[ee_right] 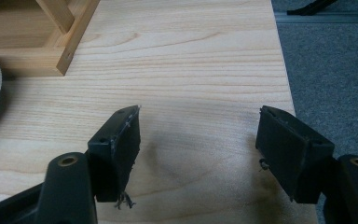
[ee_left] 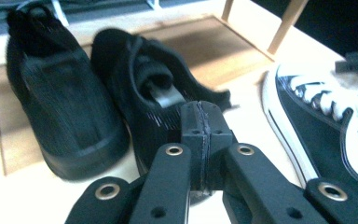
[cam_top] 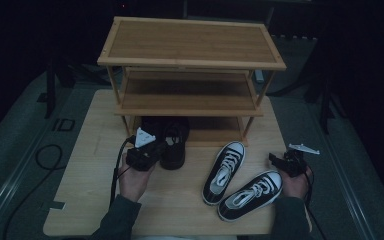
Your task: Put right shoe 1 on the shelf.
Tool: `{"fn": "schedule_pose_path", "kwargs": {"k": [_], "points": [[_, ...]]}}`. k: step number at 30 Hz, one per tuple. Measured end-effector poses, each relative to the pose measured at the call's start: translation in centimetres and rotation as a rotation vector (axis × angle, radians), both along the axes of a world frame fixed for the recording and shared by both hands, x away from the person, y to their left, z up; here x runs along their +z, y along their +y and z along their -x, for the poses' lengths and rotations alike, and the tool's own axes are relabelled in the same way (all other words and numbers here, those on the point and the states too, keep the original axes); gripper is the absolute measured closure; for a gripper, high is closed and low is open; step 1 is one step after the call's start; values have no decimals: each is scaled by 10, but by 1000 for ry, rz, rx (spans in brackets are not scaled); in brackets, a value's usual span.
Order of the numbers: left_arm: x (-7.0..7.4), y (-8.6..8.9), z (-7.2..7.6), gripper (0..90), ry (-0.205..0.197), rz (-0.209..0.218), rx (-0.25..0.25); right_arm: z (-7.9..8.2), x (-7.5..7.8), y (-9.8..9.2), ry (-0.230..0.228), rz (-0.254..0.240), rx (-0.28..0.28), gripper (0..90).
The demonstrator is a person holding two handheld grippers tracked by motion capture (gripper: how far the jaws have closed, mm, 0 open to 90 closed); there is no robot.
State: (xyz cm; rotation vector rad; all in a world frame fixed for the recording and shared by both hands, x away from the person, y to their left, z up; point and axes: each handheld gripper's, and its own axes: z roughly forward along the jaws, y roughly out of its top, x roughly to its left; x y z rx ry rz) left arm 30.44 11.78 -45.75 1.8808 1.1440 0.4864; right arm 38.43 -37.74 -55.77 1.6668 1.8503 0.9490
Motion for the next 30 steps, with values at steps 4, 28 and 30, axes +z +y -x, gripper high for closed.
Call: {"fn": "schedule_pose_path", "kwargs": {"k": [4, 28, 30], "points": [[-17, -5, 6, 897, 43, -50, -23, 0, 0, 0, 0, 0, 0, 304], [-79, -30, -5, 898, 221, -205, -98, 0, 0, 0, -1, -2, -1, 304], [-79, -33, -6, 899, 220, -206, -100, 0, 0, 0, -1, -2, -1, 304]]}}
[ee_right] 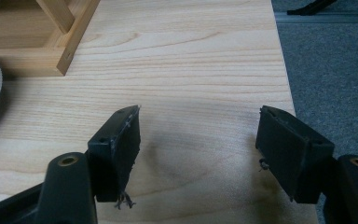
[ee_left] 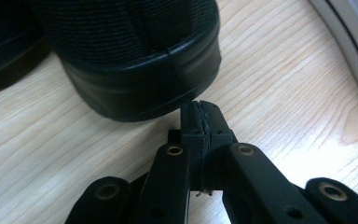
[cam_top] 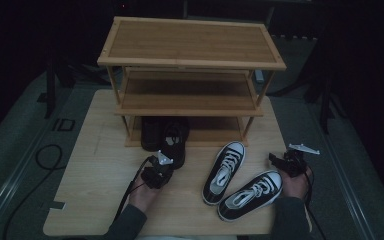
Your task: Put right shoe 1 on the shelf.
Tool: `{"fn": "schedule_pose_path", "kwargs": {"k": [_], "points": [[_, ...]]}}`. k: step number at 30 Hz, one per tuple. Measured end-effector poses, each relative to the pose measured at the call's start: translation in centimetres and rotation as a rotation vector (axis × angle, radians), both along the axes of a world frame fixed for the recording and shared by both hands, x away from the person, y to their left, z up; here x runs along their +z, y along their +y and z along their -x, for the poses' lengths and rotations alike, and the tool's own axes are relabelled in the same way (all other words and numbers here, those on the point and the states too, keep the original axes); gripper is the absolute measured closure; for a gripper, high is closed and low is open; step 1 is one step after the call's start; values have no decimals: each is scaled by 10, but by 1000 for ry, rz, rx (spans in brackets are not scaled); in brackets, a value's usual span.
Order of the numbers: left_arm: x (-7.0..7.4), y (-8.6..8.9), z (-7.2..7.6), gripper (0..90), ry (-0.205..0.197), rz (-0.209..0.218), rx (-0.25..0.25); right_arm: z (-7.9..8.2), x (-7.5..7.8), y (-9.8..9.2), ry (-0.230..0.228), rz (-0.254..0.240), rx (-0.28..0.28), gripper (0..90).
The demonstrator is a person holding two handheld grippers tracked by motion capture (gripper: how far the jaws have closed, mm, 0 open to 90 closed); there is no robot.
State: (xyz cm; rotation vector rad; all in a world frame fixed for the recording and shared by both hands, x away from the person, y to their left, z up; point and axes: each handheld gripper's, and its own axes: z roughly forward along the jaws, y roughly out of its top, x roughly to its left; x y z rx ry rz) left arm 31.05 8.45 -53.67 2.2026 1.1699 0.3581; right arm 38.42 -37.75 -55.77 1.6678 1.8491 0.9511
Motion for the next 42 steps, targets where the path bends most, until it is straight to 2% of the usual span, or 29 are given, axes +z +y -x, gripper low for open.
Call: {"fn": "schedule_pose_path", "kwargs": {"k": [7, 9, 14, 24, 28, 42], "points": [[-1, -11, -5, 899, 6, 22, 2, 0, 0, 0, 0, 1, 0, 304], [0, -15, -8, 899, -3, 14, 4, 0, 0, 0, 0, 1, 0, 304], [3, -19, -19, 899, -10, 45, 43, 0, 0, 0, 0, 0, 0, 304], [5, -18, -38, 899, -10, 65, 105, 0, 0, 0, 0, 2, 1, 304], [5, -20, -43, 899, -14, 49, 110, 0, 0, 0, 0, 2, 1, 304], [4, -22, -63, 899, -5, 60, 148, 0, 0, 0, 0, 2, 1, 303]]}}
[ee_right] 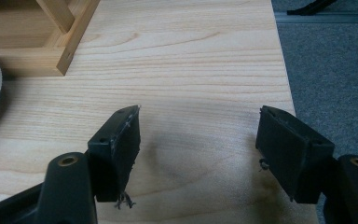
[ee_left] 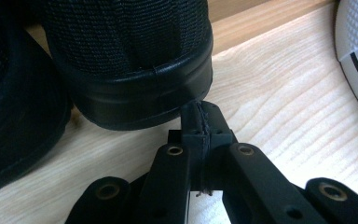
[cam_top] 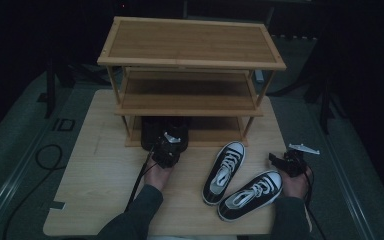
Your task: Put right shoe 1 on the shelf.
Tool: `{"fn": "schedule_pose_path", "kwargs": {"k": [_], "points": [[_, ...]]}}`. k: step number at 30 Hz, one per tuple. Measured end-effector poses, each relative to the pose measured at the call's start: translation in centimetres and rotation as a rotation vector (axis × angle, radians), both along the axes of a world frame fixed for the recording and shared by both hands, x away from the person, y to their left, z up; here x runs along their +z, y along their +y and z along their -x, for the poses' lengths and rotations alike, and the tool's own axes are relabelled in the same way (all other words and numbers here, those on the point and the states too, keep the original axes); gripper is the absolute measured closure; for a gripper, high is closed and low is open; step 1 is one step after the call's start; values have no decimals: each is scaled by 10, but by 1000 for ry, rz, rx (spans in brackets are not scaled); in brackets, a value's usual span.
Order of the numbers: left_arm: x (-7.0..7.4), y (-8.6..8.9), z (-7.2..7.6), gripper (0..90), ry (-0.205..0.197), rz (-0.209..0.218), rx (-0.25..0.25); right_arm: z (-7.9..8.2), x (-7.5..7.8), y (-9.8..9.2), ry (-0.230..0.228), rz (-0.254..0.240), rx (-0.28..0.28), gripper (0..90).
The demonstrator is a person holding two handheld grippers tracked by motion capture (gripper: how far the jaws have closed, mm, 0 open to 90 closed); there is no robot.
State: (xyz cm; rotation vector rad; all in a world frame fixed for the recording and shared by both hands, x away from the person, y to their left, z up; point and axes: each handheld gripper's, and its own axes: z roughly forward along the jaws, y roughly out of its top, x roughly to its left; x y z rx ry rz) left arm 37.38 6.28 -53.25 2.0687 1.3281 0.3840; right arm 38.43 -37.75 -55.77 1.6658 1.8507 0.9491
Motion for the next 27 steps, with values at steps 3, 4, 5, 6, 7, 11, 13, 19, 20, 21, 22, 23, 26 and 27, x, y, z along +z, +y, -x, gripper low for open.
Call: {"fn": "schedule_pose_path", "kwargs": {"k": [3, 4, 5, 6, 7, 11, 13, 19, 20, 21, 22, 23, 26, 27], "points": [[0, 0, -2, 899, -1, -4, 3, 0, 0, 0, 1, -2, -1, 304], [0, 0, -2, 899, -1, -2, 5, 0, 0, 0, 0, 0, 0, 304], [-1, -1, -3, 898, -2, 0, 9, 0, 0, 0, 1, 0, -1, 304], [-1, -1, -3, 898, -2, 1, 11, 0, 0, 0, 0, 0, 0, 304], [-1, -2, -2, 894, -4, -1, 10, 0, 0, 0, 1, -2, -1, 303], [0, -8, 3, 822, -29, 17, -46, 0, 0, 0, 0, 0, 0, 304], [1, -13, 5, 797, -35, 16, -69, 0, 0, 0, 0, -2, -1, 304], [0, -28, 4, 713, -61, 26, -116, 0, 0, 0, 1, -2, -1, 303], [0, -29, 3, 705, -64, 31, -119, 0, 0, 0, 1, -1, 0, 304], [0, -31, 1, 695, -69, 38, -119, 0, 0, 0, 1, -2, -1, 304], [0, -33, 0, 682, -78, 42, -122, 0, 0, 0, 1, 0, -1, 304], [1, -35, -1, 679, -87, 42, -128, 0, 0, 0, 1, 1, -1, 304], [0, -40, -5, 678, -109, 39, -133, 0, 0, 1, 1, 6, -2, 305], [0, -41, -7, 678, -109, 35, -134, 0, 0, 1, 1, 8, -3, 305]]}}
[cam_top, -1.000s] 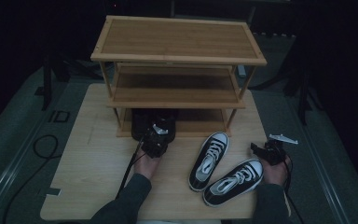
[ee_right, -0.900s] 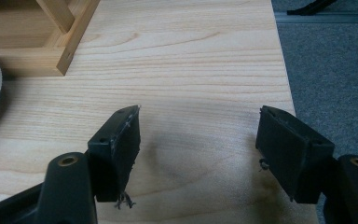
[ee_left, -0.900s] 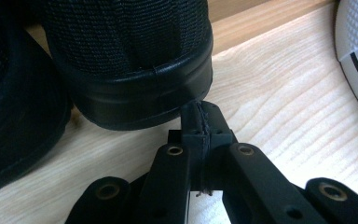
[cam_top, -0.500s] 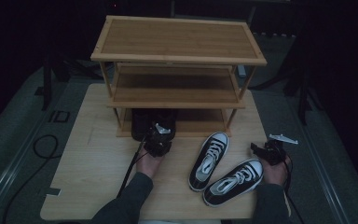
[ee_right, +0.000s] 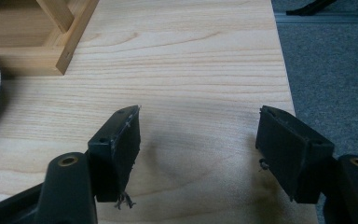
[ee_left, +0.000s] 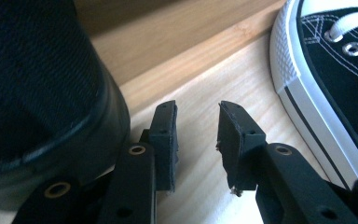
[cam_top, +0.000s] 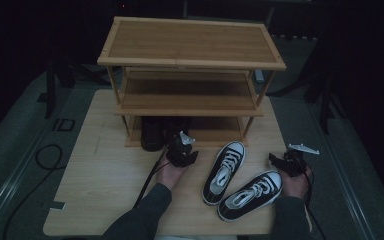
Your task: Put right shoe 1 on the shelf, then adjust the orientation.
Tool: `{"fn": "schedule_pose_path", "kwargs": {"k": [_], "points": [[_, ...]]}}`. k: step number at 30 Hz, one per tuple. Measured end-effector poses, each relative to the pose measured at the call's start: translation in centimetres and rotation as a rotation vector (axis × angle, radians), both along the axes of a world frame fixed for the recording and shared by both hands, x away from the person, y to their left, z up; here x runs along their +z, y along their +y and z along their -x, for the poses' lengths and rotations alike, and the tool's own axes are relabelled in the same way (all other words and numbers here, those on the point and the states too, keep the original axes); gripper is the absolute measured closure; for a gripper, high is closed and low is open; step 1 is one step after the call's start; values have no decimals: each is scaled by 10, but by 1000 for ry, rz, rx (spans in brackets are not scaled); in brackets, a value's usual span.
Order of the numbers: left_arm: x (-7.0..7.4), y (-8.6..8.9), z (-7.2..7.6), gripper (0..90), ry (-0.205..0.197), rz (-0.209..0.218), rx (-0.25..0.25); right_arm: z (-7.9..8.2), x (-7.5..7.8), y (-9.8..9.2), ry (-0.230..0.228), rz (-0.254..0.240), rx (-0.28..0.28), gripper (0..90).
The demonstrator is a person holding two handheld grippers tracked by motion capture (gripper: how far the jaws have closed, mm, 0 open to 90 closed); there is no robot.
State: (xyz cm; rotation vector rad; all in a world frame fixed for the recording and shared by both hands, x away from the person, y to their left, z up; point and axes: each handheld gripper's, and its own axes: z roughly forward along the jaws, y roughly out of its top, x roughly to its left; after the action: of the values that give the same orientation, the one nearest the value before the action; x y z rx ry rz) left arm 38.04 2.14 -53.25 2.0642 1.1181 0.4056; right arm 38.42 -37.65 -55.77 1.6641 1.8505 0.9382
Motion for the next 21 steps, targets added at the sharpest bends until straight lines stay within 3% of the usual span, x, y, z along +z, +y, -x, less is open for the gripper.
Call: {"fn": "schedule_pose_path", "kwargs": {"k": [9, 18, 21], "points": [[0, -10, -17, 697, -44, 16, 39, 0, 0, 2, 2, 25, 2, 315], [-6, -27, -31, 749, -77, -60, 53, 1, 0, 3, 0, 38, -9, 346], [-10, -31, -34, 800, -72, -80, 74, 2, 0, 2, -2, 43, -17, 404]]}}
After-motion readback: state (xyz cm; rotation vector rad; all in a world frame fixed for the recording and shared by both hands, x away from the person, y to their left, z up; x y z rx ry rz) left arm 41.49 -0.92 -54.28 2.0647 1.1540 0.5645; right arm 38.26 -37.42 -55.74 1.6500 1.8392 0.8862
